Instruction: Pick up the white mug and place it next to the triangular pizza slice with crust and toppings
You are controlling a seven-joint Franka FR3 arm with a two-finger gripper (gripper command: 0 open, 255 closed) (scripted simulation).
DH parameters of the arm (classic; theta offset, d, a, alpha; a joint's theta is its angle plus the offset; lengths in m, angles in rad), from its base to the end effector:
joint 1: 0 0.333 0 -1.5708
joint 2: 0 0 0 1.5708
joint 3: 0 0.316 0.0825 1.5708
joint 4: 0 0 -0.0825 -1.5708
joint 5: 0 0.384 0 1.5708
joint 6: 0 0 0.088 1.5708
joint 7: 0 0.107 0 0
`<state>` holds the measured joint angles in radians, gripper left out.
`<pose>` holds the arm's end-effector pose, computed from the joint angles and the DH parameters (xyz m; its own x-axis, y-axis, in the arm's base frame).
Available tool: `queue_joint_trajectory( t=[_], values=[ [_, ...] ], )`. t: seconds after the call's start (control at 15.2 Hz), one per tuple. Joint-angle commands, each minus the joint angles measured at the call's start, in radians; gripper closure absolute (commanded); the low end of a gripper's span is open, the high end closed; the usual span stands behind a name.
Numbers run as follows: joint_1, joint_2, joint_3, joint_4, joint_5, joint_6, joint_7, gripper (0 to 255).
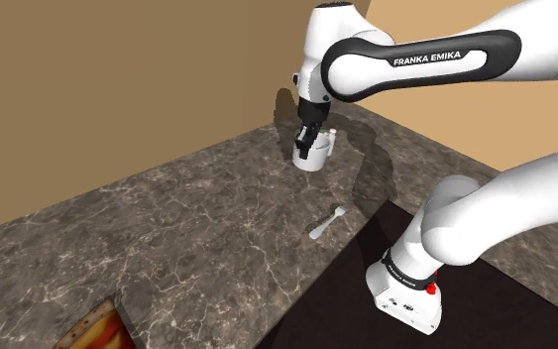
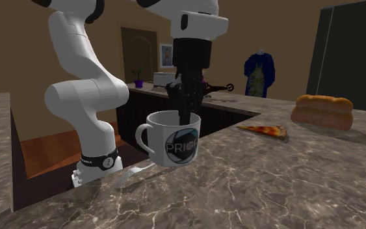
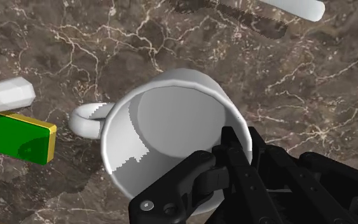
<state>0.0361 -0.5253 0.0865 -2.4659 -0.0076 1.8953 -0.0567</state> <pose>0.3811 0.0481 0.4743 0.9847 0.1671 -0.0498 0.1694 -0.9844 0.0476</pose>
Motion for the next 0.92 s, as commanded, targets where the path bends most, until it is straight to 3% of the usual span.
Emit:
queue_joint_trajectory(
  t=[0.0,0.2,0.86],
  values=[
    [0.000,-0.005,0.000,0.026,0.000,-0.031,-0.001,255],
    [0.000,-0.010,-0.001,0.057,0.000,-0.067,-0.002,255],
    [0.070,0.228,0.167,0.275,0.045,-0.051,0.223,255]
  ],
)
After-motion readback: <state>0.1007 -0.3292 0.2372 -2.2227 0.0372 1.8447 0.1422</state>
